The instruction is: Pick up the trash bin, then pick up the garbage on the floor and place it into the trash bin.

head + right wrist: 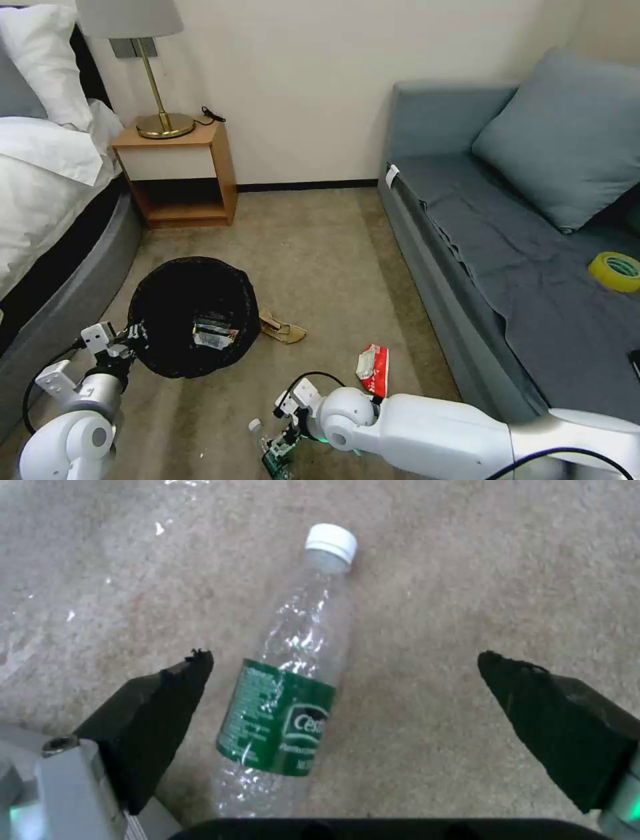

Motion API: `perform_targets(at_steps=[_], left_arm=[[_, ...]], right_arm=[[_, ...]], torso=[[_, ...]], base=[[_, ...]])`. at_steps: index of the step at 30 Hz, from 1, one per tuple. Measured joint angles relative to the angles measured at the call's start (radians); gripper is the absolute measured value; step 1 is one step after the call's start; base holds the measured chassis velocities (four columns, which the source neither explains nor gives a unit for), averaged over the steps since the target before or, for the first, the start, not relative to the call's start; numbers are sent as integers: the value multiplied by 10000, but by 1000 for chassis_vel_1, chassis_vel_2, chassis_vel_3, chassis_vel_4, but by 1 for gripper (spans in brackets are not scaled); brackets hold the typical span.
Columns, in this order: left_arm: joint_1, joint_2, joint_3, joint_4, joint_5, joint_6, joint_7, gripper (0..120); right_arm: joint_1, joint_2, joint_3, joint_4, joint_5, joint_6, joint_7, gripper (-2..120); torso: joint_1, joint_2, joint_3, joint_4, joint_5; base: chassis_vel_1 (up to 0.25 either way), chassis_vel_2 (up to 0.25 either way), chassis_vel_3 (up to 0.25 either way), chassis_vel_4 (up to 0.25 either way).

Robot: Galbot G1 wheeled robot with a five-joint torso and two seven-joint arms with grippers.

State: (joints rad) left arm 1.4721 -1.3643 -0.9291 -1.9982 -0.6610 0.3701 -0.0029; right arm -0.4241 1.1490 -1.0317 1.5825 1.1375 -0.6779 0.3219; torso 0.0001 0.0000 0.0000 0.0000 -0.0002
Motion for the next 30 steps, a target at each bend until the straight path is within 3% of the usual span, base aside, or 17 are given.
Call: perform_targets(at_steps=[13, 30], left_arm=[[-21, 67, -247, 98, -138, 23, -4, 4], [-40, 42, -297, 25, -95, 23, 104, 4]], right_arm=[[678, 940, -681, -562, 1414, -594, 820, 100], [13, 1586, -954, -1359, 1642, -597, 1348, 100]], torso=[[0, 0, 0, 1, 1], [0, 0, 0, 0, 2]], base=[[0, 0, 0, 0], [0, 0, 0, 0]])
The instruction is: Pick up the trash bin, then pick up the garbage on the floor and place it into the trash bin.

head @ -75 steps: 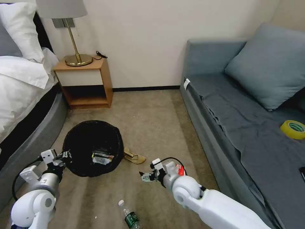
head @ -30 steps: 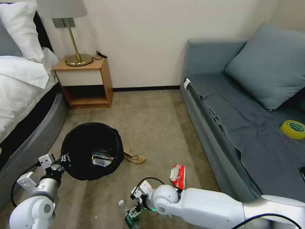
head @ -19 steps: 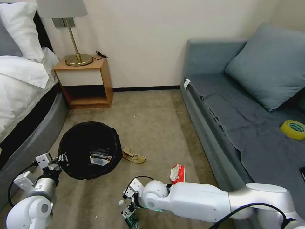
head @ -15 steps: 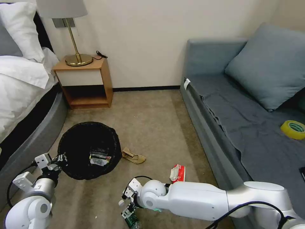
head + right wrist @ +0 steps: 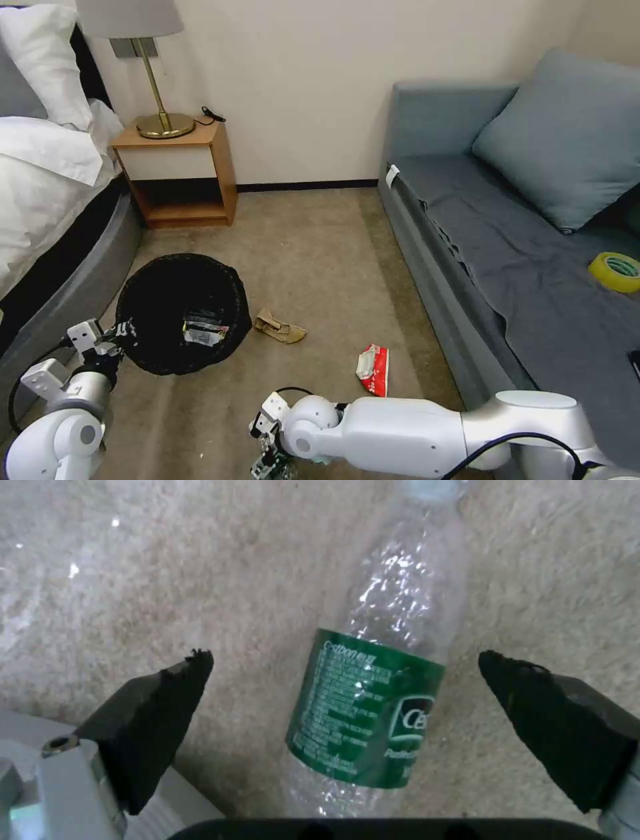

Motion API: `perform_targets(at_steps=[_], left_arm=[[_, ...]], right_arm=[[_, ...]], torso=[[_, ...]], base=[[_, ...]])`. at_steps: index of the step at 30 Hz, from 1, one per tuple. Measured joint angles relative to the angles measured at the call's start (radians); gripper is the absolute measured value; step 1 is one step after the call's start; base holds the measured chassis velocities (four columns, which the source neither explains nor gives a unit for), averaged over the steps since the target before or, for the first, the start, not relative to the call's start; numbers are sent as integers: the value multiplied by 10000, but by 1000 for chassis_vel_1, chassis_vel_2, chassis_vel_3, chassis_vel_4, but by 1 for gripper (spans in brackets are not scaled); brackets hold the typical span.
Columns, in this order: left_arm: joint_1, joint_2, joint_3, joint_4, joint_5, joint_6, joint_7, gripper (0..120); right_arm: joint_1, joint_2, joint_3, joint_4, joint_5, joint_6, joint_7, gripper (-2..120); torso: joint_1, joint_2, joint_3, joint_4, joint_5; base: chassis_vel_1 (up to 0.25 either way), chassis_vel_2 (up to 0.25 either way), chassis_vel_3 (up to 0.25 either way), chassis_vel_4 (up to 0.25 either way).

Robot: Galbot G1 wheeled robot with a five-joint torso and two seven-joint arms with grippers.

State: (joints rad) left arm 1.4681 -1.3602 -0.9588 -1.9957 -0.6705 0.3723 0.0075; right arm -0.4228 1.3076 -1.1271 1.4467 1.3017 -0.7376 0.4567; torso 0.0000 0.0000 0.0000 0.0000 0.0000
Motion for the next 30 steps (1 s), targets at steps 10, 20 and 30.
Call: perform_targets(at_steps=[10, 20, 30], left_arm=[[98, -70, 37, -81, -20, -83, 87, 4], [115, -112, 93, -136, -17, -131, 125, 4], [70, -82, 39, -76, -40, -184, 154, 4]], right_arm=[[-146, 66, 23, -433, -285, 53, -51, 100], [-440, 257, 50, -1000, -573, 287, -104, 100], [-572, 427, 59, -1716, -1220, 490, -494, 100]], torso=[[0, 0, -1, 0, 0], [-1, 0, 0, 0, 0], [-1, 0, 0, 0, 0]], base=[[0, 0, 0, 0], [0, 0, 0, 0], [0, 0, 0, 0]])
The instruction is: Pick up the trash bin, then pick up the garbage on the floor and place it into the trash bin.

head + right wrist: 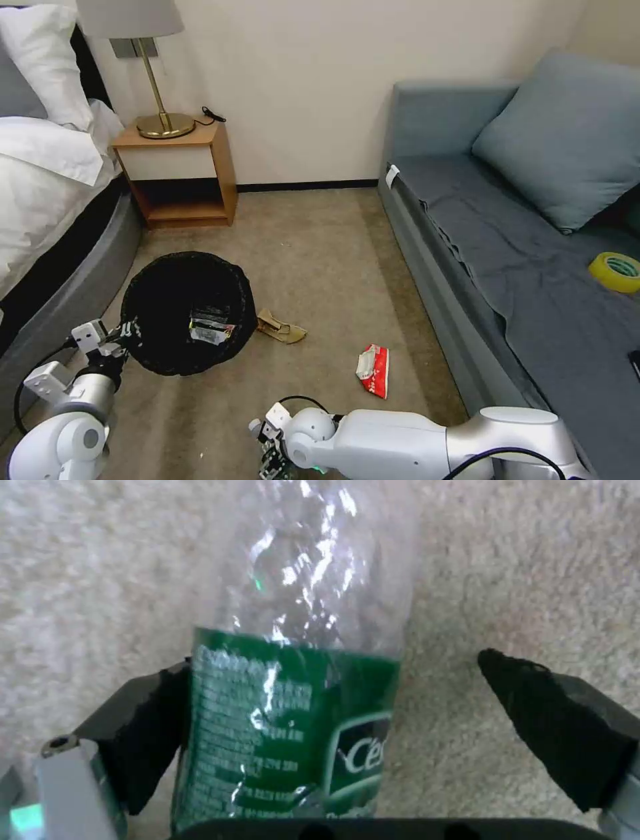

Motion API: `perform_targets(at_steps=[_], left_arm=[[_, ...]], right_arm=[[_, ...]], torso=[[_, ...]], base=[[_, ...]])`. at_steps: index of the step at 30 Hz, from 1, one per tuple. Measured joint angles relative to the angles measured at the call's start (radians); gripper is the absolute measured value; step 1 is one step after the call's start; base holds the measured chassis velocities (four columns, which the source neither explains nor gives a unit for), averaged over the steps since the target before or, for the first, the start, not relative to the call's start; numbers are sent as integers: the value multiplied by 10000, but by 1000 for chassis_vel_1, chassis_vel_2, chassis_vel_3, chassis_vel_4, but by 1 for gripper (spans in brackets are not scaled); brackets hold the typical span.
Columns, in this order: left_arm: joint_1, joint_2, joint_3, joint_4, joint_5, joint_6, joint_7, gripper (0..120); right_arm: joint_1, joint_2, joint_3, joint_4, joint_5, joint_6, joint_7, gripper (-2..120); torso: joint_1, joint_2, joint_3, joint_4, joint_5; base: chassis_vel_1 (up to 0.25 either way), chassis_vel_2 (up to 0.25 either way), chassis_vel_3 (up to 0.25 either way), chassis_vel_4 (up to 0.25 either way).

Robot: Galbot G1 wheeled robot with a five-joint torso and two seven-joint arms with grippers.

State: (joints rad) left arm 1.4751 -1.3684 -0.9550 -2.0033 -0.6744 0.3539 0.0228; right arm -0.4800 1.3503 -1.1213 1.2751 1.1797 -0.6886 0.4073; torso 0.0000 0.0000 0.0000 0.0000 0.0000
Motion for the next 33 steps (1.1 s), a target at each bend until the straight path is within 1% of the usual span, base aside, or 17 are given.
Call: perform_targets(at_steps=[7, 10, 11, 15, 17, 19, 20, 21, 22, 23, 25, 26, 27, 28, 29, 31, 33], left_arm=[[-56, 48, -12, 96, -6, -19, 6, 4], [-114, 94, -7, 140, -6, -24, 8, 4], [-114, 94, -7, 140, -6, -24, 8, 4], [-165, 97, 30, 141, 3, -24, 10, 4], [-169, 97, 34, 141, 7, -24, 10, 4], [-181, 88, 52, 138, 23, -11, 6, 4], [-181, 88, 52, 138, 23, -11, 6, 4], [-182, 84, 59, 135, 30, -10, 5, 4], [-182, 75, 66, 133, 42, -5, -2, 4], [-182, 75, 66, 133, 42, -5, -2, 4], [-182, 70, 77, 130, 49, 0, -7, 4], [-182, 67, 86, 129, 54, 10, -13, 4], [-180, 66, 87, 127, 54, 17, -15, 4], [-180, 66, 87, 127, 54, 17, -15, 4], [-177, 67, 86, 127, 57, 22, -23, 4], [-178, 88, 81, 153, 71, 26, -36, 4], [-180, 95, 81, 168, 72, 27, -36, 4]], right_arm=[[-46, 9, 21, -180, -161, 41, -173, 99], [-35, -3, 53, -155, -222, 47, -214, 89], [-35, -3, 53, -155, -222, 47, -214, 89], [36, -83, 63, -57, -235, 74, -249, 77], [45, -91, 68, -51, -235, 77, -257, 75], [69, -123, 76, -24, -242, 122, -301, 65], [69, -123, 76, -24, -242, 122, -301, 65], [73, -131, 86, -22, -244, 131, -308, 61], [69, -140, 105, -13, -263, 148, -310, 54], [69, -140, 105, -13, -263, 148, -310, 54], [69, -154, 127, -5, -300, 173, -309, 47], [62, -164, 147, 16, -318, 195, -327, 39], [48, -158, 146, 61, -319, 210, -352, 36], [48, -158, 146, 61, -319, 210, -352, 36], [48, -161, 188, 76, -325, 213, -359, 31], [83, -200, 327, 130, -341, 217, -326, 25], [106, -223, 363, 165, -342, 218, -308, 24]], torso=[[0, 0, 0, 0, 0], [0, 3, -1, -4, -4], [0, 3, -1, -4, -4], [0, 2, -1, -4, -3], [0, 3, -1, -3, -3], [0, 2, 0, -2, -1], [0, 2, 0, -2, -1], [0, 2, 0, -2, -2], [0, 1, 1, -2, 0], [0, 1, 1, -2, 0], [0, 1, 0, -3, -3], [0, 1, 0, -2, -1], [1, -1, 2, 2, 8], [1, -1, 2, 2, 8], [1, -1, 2, 8, 11], [0, -1, 2, 7, 4], [0, -1, 2, 5, 5]], base=[[0, 0, 0, 0], [0, 0, 0, 0], [0, 0, 0, 0], [0, 0, 0, 0], [0, 0, 0, 0], [0, 0, 0, 0], [0, 0, 0, 0], [0, 0, 0, 0], [0, 0, 0, 0], [0, 0, 0, 0], [0, 0, 0, 0], [0, 0, 0, 0], [0, 0, 0, 0], [0, 0, 0, 0], [0, 0, 0, 0], [0, 0, 0, 0], [0, 0, 0, 0]])
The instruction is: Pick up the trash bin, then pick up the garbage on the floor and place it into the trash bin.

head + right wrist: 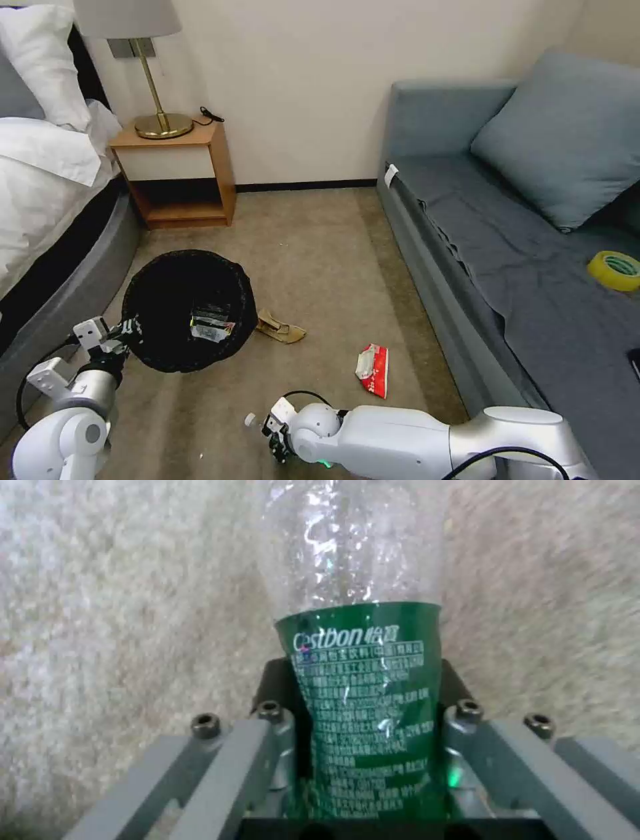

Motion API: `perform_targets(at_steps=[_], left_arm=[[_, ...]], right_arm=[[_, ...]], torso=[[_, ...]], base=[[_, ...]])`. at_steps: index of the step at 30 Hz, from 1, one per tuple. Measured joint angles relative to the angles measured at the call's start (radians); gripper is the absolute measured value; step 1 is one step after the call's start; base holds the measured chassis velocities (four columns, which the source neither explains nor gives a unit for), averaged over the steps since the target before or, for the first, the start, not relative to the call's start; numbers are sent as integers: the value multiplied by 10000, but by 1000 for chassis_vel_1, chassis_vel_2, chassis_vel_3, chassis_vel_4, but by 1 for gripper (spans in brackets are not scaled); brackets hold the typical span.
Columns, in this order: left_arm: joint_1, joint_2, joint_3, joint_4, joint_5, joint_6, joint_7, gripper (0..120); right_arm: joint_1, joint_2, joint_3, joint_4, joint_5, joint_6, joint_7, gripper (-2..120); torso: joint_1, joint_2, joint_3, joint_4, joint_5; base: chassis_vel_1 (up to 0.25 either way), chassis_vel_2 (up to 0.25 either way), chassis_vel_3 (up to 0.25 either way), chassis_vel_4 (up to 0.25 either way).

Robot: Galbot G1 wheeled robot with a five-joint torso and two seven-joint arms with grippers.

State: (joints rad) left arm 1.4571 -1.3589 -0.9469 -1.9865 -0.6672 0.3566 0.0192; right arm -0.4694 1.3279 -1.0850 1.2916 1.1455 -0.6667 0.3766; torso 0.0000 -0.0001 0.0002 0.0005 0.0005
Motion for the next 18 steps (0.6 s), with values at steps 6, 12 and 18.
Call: perform_targets(at_steps=[6, 12, 18], left_arm=[[-7, 104, -21, 163, 9, 1, -8, 4], [-12, 251, -23, 331, 17, 1, -14, 4], [-15, 500, 5, 466, 8, 1, -18, 4]], right_arm=[[242, -278, 408, 413, 12, 21, 192, 18], [440, -834, 1156, 978, 46, 12, 460, 18], [771, -1633, 2232, 1544, -12, -33, 754, 18]], torso=[[0, 0, 0, -3, -3], [0, 0, 0, -5, -4], [0, 0, -1, -4, -3]], base=[[0, 0, 0, 0], [0, 0, 0, 0], [0, 0, 0, 0]])
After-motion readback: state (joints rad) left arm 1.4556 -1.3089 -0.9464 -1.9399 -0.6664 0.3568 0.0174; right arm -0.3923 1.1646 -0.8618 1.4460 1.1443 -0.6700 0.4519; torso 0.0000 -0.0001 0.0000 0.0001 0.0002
